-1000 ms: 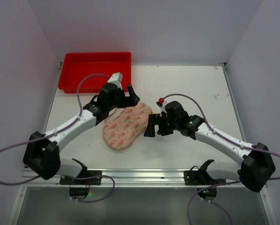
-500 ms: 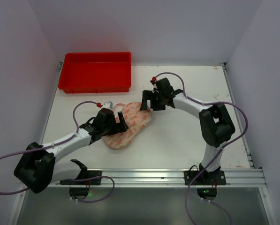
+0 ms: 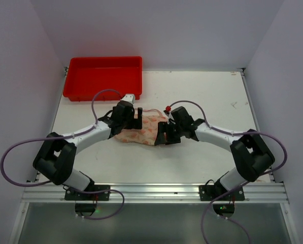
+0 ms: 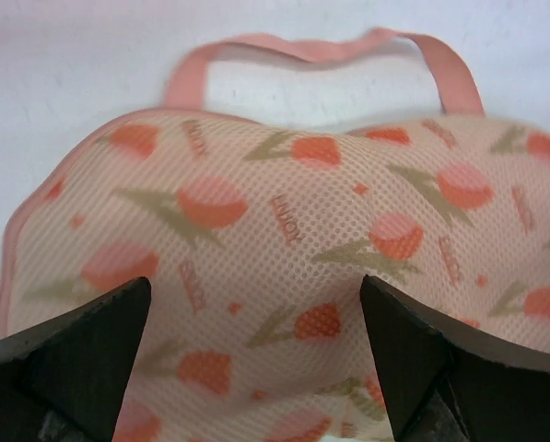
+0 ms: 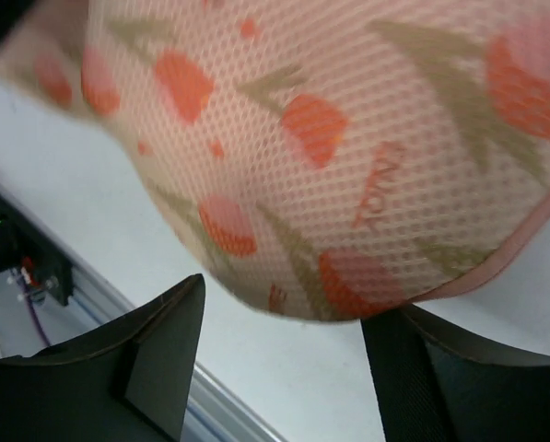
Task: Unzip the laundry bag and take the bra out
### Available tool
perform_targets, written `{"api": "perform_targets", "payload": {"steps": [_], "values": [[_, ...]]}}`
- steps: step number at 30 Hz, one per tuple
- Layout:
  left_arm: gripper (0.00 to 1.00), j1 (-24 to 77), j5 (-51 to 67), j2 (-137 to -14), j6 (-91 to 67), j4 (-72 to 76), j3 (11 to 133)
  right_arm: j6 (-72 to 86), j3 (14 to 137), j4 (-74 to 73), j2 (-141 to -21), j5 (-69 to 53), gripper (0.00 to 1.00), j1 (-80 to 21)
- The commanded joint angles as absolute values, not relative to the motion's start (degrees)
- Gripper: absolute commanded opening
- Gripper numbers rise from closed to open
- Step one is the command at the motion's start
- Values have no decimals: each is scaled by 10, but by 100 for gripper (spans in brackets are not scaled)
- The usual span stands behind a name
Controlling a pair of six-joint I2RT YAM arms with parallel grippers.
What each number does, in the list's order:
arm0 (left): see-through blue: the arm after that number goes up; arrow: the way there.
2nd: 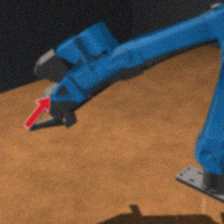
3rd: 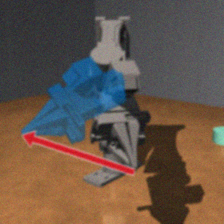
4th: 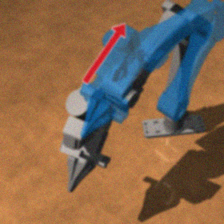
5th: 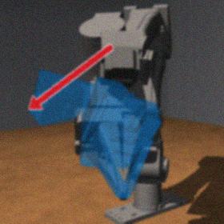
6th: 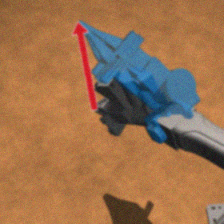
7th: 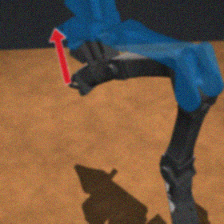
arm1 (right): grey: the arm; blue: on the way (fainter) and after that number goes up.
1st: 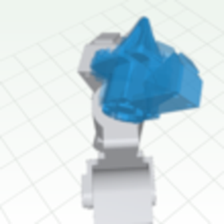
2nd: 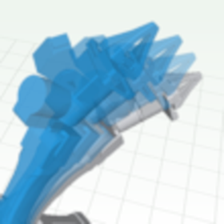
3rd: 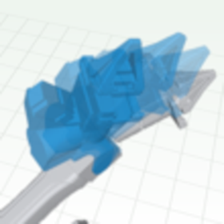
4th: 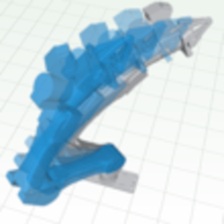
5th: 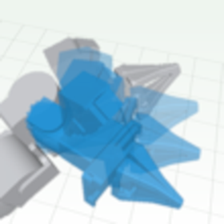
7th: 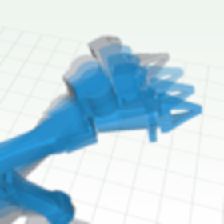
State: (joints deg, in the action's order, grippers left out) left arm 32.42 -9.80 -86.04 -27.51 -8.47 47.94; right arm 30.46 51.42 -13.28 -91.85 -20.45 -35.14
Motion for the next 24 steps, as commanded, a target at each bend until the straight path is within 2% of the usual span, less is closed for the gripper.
{"api": "perform_targets", "payload": {"steps": [1, 5, 8, 13, 16, 20, 24], "values": [[100, 318, -152, -840, -215, -49, 527, 358, 473, -119, -843, -230, 70, -368], [100, 316, -191, -800, -227, -51, 525, 386, 460, -121, -792, -223, 78, -369], [100, 317, -219, -740, -313, -101, 505, 384, 455, -150, -755, -172, 81, -369], [100, 323, -141, -620, -495, -113, 379, 376, 441, -155, -710, -120, 83, -366], [100, 332, -42, -581, -551, -33, 292, 366, 440, -149, -700, -119, 83, -363], [100, 351, -3, -578, -598, 122, 196, 353, 438, -128, -700, -137, 83, -363], [100, 358, 36, -633, -607, 242, 182, 355, 423, -105, -693, -156, 83, -362]]}}
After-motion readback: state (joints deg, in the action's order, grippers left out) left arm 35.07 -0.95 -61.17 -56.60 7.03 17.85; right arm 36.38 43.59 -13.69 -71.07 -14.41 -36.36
